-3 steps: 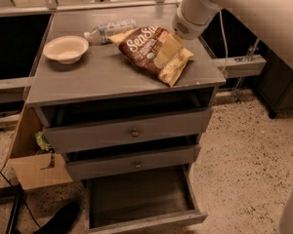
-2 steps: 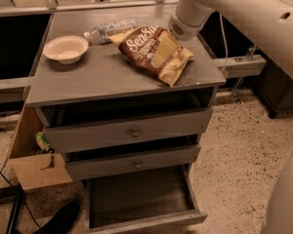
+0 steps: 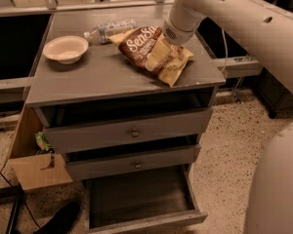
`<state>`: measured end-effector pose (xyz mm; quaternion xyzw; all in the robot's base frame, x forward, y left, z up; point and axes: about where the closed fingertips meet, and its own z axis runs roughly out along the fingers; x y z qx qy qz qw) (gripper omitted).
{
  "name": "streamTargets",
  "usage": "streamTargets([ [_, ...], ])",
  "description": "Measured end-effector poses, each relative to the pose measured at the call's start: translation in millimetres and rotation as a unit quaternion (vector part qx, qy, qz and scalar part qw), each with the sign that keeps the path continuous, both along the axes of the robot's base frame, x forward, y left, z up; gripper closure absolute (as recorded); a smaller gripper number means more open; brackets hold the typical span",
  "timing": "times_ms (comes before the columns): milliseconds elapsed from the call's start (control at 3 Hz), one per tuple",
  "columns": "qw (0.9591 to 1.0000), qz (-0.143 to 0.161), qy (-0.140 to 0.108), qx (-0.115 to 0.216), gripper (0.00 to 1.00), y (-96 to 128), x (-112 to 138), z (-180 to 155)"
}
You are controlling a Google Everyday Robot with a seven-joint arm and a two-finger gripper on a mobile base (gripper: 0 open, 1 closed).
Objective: Place brown chip bag into bottom drawer
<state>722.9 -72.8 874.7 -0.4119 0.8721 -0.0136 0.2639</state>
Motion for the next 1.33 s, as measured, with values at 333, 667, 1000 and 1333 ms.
streamTargets([
  [333, 0.9999, 0.004, 0.01, 0.009, 0.17, 9, 4, -10],
  [667, 0.9997, 0.008, 0.017, 0.016, 0.16, 16, 6, -16],
  [1000, 0.9995, 0.012, 0.021, 0.022, 0.1, 22, 8, -20],
  [1333, 0.9991, 0.015, 0.028, 0.027, 0.05, 32, 12, -28],
])
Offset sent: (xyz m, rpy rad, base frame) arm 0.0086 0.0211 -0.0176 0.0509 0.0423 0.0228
